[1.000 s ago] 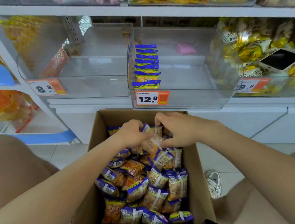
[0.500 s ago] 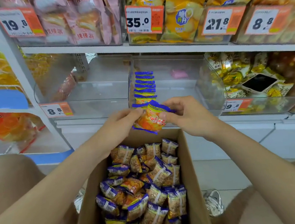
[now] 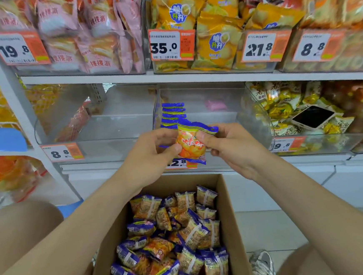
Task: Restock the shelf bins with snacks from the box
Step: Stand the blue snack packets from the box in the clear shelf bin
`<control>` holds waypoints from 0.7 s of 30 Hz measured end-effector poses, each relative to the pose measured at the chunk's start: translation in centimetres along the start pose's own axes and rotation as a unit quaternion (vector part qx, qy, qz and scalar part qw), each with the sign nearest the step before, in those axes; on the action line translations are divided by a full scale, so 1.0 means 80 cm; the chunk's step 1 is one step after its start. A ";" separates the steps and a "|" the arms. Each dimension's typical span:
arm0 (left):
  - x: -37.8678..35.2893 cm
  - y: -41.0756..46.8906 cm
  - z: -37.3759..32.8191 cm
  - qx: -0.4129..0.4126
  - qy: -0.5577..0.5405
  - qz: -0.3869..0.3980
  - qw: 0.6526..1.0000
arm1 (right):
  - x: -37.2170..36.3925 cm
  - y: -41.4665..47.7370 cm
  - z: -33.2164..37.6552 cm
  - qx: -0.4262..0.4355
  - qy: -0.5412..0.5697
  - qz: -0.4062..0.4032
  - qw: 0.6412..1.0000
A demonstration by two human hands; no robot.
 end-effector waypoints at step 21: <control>0.014 0.147 0.047 0.096 0.567 -0.018 0.818 | 0.075 0.261 -0.072 -0.111 -0.328 -0.214 0.913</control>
Point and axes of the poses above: each hand's wrist, its own y-axis towards the middle knuckle, its own x-axis out of the back of the hand, z = x × y, the point moved 4 cm from there along y, towards the middle knuckle, and after that the axes turned 12 degrees about z, right-handed, at the moved point
